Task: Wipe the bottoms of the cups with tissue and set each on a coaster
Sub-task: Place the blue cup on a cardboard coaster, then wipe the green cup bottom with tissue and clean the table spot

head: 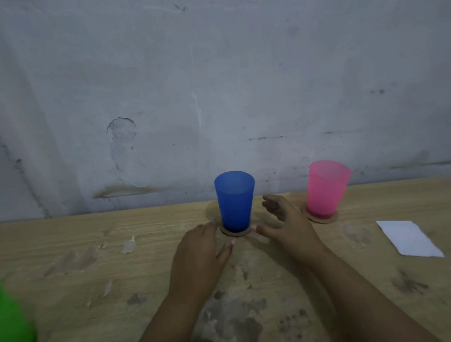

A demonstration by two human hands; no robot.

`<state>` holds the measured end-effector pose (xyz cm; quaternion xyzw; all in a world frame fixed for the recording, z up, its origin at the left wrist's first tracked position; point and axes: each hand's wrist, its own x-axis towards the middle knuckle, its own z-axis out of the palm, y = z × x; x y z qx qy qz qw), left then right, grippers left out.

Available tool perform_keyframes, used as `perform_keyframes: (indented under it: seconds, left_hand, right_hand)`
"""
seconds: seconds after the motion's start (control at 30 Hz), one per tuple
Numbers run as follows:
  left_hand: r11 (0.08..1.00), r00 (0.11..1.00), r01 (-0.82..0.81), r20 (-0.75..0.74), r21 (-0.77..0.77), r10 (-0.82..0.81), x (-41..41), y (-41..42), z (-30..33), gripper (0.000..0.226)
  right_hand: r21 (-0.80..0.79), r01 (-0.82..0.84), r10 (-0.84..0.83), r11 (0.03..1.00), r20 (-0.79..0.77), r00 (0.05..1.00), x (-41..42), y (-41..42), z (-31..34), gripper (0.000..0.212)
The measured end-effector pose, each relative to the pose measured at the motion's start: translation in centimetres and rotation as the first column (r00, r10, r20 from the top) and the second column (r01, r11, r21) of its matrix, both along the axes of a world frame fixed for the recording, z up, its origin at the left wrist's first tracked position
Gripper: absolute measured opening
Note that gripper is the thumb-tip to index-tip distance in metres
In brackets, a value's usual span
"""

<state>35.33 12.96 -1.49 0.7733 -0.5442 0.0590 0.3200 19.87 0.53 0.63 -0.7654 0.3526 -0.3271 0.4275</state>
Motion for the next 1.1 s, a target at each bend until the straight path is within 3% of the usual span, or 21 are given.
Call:
perform_keyframes:
  seconds: [0.1,0.27,0.43,0.63,0.9,1.1]
  left_hand:
    - [0.989,0.990,0.123,0.078,-0.087,-0.116,-3.5,0.7,1.3,0.038]
    - [0.927,0.930,0.365,0.070,-0.090,-0.360,-10.8,-2.7,3.1,0.038]
    - [0.868,0.870,0.492,-0.002,-0.073,-0.493,-18.2,-8.3,2.5,0.035]
    - [0.821,0.820,0.568,-0.125,0.054,-0.559,-23.5,-13.9,0.2,0.039]
    - [0.849,0.851,0.525,-0.059,0.062,-0.522,-24.9,-16.4,0.7,0.019]
    - [0.848,0.839,0.530,-0.163,0.022,-0.520,-24.1,-15.3,2.1,0.031]
  right_hand:
    - [-0.112,0.035,-0.042,0.993,-0.056,0.998,-3.7,-0.1,0.9,0.051]
    - [-0.322,0.166,-0.233,0.932,-0.181,0.956,-11.8,-0.7,1.6,0.018]
    - [-0.347,0.363,-0.466,0.865,-0.287,0.837,-19.6,-3.2,0.8,0.022]
    - [-0.290,0.243,-0.358,0.926,-0.471,0.806,-24.4,-6.6,0.0,0.032]
    - [-0.376,0.284,-0.422,0.882,-0.358,0.833,-24.4,-7.9,-0.6,0.009]
    - [-0.297,0.290,-0.371,0.910,-0.270,0.889,-23.6,-7.4,1.0,0.010]
